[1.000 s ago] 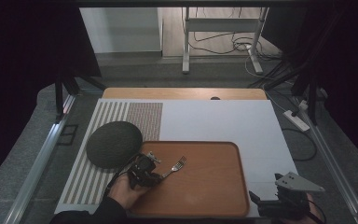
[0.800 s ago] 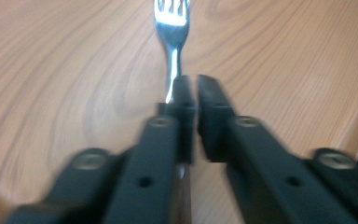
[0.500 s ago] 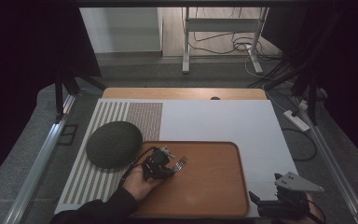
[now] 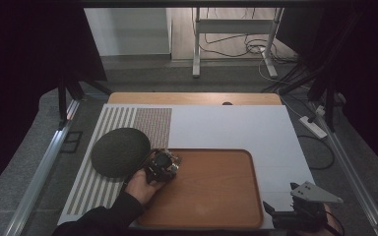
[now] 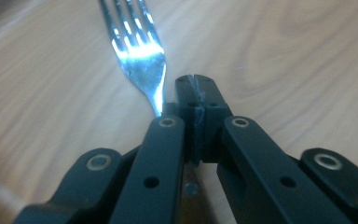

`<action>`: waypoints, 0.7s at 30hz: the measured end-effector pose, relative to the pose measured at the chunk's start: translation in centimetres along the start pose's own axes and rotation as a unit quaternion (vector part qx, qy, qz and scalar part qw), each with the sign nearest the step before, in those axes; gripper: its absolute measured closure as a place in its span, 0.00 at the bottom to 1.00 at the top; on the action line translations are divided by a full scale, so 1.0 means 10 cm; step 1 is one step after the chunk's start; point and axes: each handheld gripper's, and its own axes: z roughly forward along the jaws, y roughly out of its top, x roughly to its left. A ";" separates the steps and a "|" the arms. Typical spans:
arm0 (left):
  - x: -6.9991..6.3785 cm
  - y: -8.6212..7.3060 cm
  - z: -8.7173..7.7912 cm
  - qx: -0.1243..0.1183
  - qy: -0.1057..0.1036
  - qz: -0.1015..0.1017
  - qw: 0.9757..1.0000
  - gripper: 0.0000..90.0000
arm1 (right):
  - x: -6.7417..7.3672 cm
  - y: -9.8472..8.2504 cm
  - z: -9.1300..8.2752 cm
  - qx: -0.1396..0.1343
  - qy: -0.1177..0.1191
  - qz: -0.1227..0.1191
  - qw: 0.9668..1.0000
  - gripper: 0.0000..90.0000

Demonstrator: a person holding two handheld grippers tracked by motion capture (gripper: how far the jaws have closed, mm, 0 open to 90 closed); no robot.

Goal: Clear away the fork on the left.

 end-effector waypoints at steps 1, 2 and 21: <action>0.04 -0.01 -0.01 0.000 0.002 -0.005 1.000 0.99 | 0.00 0.00 0.00 0.000 0.000 0.001 1.000 0.00; 0.07 -0.02 -0.01 -0.001 0.003 -0.011 1.000 0.99 | 0.00 0.00 0.00 -0.001 0.001 0.001 1.000 0.00; 0.35 -0.12 -0.10 -0.005 0.002 -0.054 0.999 0.98 | 0.00 0.00 -0.01 -0.001 0.002 -0.002 1.000 0.00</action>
